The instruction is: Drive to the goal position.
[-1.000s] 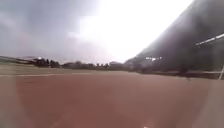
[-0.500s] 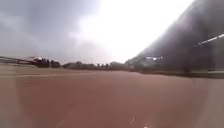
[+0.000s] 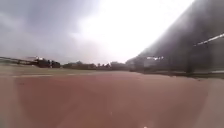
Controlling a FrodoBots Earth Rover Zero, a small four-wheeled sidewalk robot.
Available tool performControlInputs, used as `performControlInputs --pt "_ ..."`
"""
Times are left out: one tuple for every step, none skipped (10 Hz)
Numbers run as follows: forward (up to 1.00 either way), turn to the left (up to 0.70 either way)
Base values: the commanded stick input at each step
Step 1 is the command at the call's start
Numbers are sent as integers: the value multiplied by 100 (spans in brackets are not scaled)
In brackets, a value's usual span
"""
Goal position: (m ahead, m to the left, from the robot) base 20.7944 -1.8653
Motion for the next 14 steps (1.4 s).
performControlInputs --pt "70 0" --pt "70 0" --pt "70 0" --pt "70 0" --pt "70 0" --pt "70 0" --pt "70 0" --pt "70 0" --pt "70 0" --pt "70 0" --pt "70 0" --pt "70 0" --pt "70 0" --pt "70 0"
